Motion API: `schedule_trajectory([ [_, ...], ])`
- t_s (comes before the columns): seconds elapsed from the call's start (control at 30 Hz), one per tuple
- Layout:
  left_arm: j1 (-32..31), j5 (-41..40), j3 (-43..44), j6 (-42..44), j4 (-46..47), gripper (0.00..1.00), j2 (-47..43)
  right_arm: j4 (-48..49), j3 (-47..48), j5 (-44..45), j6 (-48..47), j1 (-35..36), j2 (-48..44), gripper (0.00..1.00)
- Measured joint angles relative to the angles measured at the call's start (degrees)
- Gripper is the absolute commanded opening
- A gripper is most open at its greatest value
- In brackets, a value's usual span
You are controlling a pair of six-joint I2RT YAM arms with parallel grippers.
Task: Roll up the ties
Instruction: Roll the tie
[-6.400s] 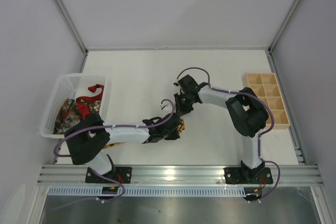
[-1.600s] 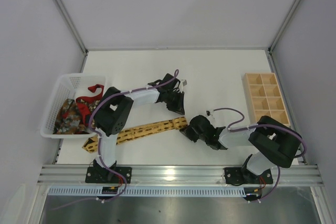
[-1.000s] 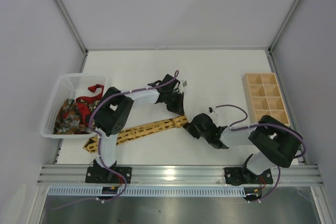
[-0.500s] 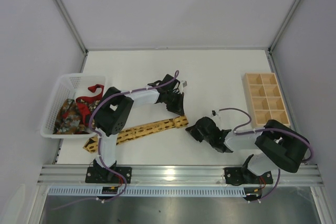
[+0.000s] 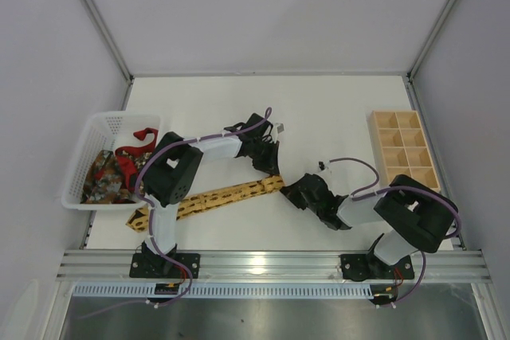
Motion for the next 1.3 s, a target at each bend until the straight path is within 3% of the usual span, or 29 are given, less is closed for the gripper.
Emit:
schedule_trajectory([
  [0.43, 0.2, 0.4, -0.9, 0.0, 1.2, 0.06, 0.0, 0.9, 1.9, -0.2, -3.8, -1.0, 2.1, 0.00],
  [0.67, 0.4, -1.2, -0.5, -0.1, 0.8, 0.31, -0.3, 0.9, 2.0, -0.5, -4.5, -1.2, 2.1, 0.00],
  [1.0, 3.7, -5.3, 6.8, -0.6, -3.5, 0.48, -0.3, 0.7, 1.2, -0.4, -4.3, 0.2, 1.3, 0.00],
  [1.1, 4.4, -6.1, 8.3, -0.6, -3.6, 0.45, -0.4, 0.8, 1.2, -0.6, -4.3, 0.0, 1.3, 0.00],
  [1.2, 4.4, -7.4, 8.2, -0.7, -4.6, 0.31, -0.9, 0.8, 1.2, -0.9, -4.3, -0.3, 1.3, 0.00],
  [1.23, 4.4, -8.1, 7.7, -1.0, -4.9, 0.17, -1.1, 0.8, 1.2, -1.0, -4.3, -0.3, 1.3, 0.00],
  [1.3, 4.4, -9.6, 7.0, -1.3, -6.1, 0.09, -1.4, 0.7, 1.2, -1.0, -4.3, -0.3, 1.3, 0.00],
])
